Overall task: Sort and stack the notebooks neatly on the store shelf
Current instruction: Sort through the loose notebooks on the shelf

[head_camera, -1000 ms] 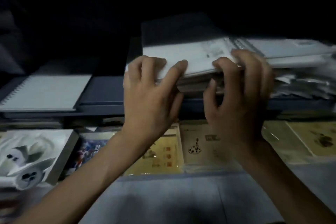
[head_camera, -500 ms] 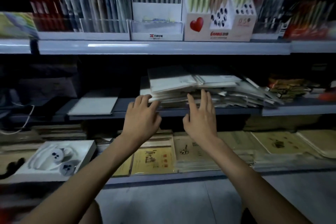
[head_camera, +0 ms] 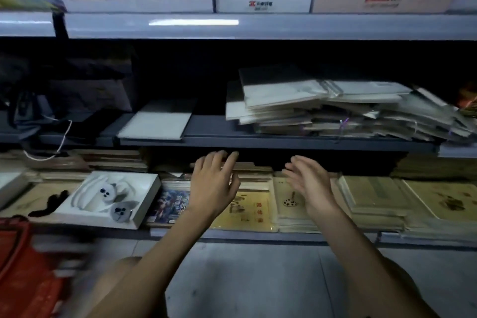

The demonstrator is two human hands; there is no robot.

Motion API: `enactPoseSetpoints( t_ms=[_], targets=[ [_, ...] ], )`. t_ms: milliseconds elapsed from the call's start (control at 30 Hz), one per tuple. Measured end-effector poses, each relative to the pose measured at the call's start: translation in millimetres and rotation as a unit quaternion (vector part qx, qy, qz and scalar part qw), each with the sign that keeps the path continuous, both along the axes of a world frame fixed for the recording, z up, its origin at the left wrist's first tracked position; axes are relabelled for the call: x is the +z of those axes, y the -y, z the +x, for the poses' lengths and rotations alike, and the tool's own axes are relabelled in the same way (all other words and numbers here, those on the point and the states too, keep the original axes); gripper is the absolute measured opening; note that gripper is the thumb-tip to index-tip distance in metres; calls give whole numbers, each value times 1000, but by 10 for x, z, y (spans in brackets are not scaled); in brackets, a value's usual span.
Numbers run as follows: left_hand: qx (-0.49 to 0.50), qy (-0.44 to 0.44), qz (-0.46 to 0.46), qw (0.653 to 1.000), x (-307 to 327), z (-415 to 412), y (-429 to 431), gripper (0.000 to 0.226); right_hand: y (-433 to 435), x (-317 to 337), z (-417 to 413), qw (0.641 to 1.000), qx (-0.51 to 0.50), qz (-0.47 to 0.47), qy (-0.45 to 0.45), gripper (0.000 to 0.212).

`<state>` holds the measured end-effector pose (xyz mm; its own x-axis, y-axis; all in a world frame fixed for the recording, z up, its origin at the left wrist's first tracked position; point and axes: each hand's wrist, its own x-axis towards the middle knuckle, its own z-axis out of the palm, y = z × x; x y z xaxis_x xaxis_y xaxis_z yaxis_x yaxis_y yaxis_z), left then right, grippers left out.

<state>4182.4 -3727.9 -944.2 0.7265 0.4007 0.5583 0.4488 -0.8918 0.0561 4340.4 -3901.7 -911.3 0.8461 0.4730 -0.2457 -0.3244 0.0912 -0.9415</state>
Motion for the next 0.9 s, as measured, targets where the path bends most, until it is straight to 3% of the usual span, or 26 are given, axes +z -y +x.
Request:
enactPoseSetpoints(
  t_ms=[100,167,333,467,667,800,900],
  targets=[
    [35,15,35,999,-141,345,-299,72,-412,-186,285,988,-22,80,-129,44],
    [43,32,46,997,-252,525,-476,73,-614,-267,508,981,-61,98,-158,50],
    [40,123,137,982,-466,721,-850,39,-824,-294,724,973,-133,107,-156,57],
    [7,152,134,979,-427,805,-955,35,-800,-314,725,983,-114,69,-123,50],
    [-53,105,98,988,-282,712,-1018,39,-743,-230,696,983,-87,72,-148,50],
    [-80,59,88,991,-239,541,-920,47,-585,-138,567,977,-87,106,-164,33],
    [-72,26,25,997,-168,446,-763,57,-508,-44,397,982,-86,92,-141,29]
  ],
)
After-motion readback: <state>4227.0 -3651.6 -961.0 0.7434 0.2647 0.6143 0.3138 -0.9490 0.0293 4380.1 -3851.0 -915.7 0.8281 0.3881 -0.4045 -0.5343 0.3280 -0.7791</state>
